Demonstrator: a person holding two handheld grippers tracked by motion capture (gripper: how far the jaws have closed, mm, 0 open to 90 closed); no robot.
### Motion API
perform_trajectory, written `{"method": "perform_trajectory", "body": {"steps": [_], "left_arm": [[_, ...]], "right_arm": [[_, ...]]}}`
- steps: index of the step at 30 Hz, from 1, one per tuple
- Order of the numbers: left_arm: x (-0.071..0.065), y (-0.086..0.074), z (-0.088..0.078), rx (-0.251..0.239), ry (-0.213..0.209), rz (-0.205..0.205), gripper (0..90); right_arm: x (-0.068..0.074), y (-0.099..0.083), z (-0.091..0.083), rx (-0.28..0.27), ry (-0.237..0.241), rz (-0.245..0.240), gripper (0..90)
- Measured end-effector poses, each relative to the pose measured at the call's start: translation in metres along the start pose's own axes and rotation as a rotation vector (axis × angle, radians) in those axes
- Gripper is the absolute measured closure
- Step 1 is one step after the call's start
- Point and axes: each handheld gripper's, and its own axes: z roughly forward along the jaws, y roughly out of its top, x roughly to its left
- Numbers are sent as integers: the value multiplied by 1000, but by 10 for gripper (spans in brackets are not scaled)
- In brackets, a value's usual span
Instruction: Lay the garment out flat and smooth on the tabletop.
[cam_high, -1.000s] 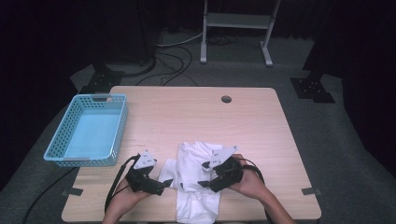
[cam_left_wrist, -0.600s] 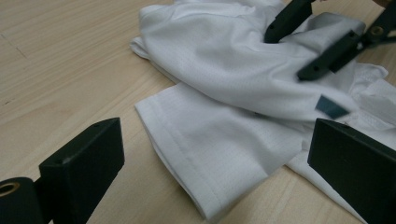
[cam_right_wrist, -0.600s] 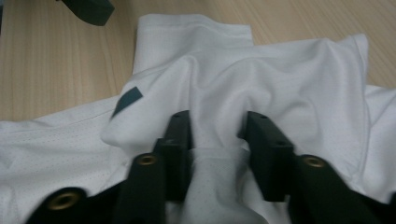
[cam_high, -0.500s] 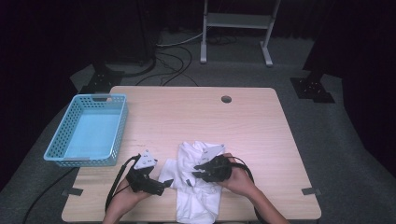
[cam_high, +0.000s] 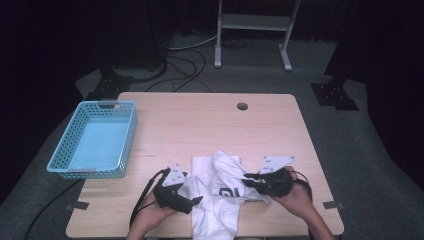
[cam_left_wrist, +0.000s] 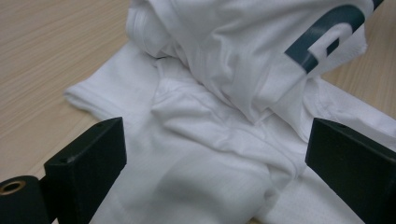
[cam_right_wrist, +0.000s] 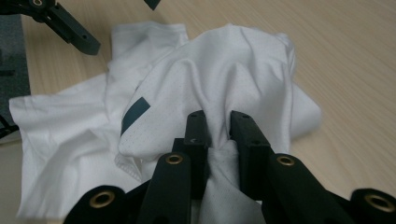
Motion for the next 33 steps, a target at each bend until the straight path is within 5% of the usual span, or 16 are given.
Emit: {"method": "perform_trajectory", "body": {"steps": [9,20,30,33], "left_arm": [[-11,9,26,5,-6,60,54],[-13,11,55,107,-19,110,100],[-9,5,52,163,12,103,98],[-10,10,47,135,32,104,98]], "right_arm": [[-17,-58,-41,45,-83,92,776],[-28,-125,-75,101,-167,211,768],[-31,-145,-85,124,-204,242,743],[-29,-137,-88,100,-192,223,666]]}}
